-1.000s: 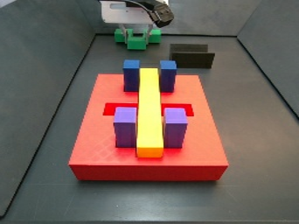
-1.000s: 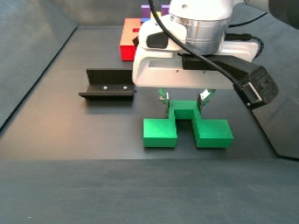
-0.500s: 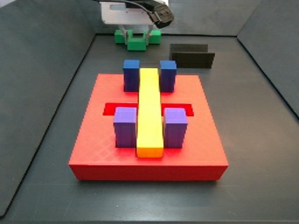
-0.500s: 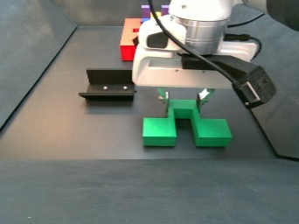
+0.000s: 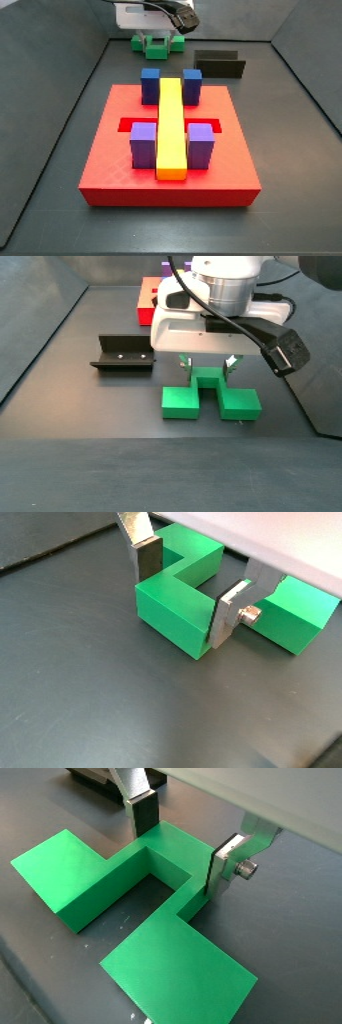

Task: Pick up the green object. Move up. Place the green object on the fixture. Regrasp the green object. Move to above the board. Insert the green object.
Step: Move up, then place the green object on the fixture.

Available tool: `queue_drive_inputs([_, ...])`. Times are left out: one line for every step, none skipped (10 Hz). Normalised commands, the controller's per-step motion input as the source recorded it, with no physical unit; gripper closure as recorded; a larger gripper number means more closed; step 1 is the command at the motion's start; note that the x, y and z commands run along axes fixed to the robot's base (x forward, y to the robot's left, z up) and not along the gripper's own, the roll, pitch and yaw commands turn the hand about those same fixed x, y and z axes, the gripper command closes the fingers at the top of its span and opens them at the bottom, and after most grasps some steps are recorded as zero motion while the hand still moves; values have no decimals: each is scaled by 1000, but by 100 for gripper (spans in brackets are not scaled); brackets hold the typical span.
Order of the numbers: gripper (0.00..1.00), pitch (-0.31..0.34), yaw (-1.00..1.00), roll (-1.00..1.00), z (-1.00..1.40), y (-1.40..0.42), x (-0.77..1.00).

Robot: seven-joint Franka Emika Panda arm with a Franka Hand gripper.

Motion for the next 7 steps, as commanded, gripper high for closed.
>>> queue_drive_inputs([100, -6, 17, 8, 855, 40, -6])
queue_drive_inputs([100, 14, 13, 2, 633, 17, -66])
queue_drive_inputs([100, -13, 6, 6, 416, 13, -51])
queue_drive_inputs([100, 0, 0, 0, 0, 37, -20])
queue_drive_inputs([100, 109, -177, 46, 117, -23, 106])
queue_drive_inputs([100, 197, -237, -46, 486, -134, 491])
queue_drive_inputs([100, 260, -251, -109, 783, -111, 534])
